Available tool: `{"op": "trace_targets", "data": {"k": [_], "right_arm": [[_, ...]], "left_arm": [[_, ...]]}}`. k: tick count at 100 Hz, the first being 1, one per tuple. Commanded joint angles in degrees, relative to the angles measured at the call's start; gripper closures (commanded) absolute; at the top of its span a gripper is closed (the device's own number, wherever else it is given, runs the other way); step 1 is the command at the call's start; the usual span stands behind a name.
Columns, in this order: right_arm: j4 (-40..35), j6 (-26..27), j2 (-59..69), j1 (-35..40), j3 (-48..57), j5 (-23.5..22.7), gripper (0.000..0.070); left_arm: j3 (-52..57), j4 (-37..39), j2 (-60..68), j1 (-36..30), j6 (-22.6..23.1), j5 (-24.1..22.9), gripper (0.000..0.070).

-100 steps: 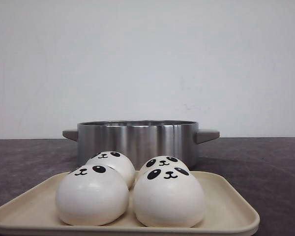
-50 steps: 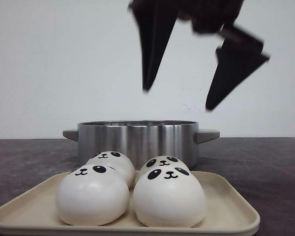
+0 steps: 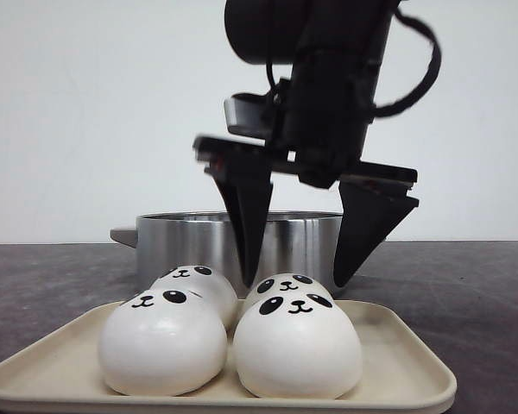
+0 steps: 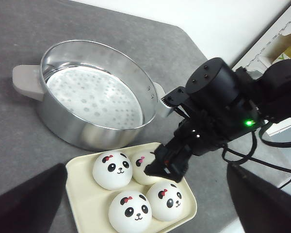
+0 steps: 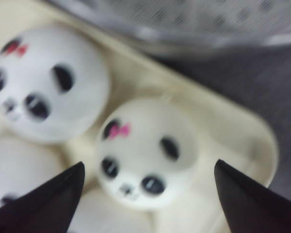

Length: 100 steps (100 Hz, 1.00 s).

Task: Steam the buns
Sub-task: 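Lower the right gripper over the back panda bun nearest it, then close the right gripper on the panda bun and lift it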

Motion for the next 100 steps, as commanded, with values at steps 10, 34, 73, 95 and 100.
{"op": "trace_targets", "data": {"k": [10,34,73,95,100], "right_arm": [[1.09,0.72,2.93,-0.15,1.18,-0.09,0.0181],[1.40,0.24,5.86,-0.50,1.16,-0.85,0.0223],[0.98,0.28,6.08,-0.48,1.40,0.72,0.0694],[-0.72,0.28,-2.03,2.23,3.61,-2.82,0.0694],[-1.86,0.28,-4.70,3.19,4.59,-4.83,0.0694]], "left_arm": [[0.55,-0.20,0.09,-0.20,-0.17,0.24,0.0057],[0.55,-0.11,0.09,-0.20,0.09,-0.46,0.0057],[0.55,-0.13,0.09,-0.20,0.44,-0.63,0.0057],[0.55,0.57,0.09,-0.20,0.87,-0.70,0.0062],[0.55,0.98,0.09,-0.20,0.87,-0.70,0.0062]]}}
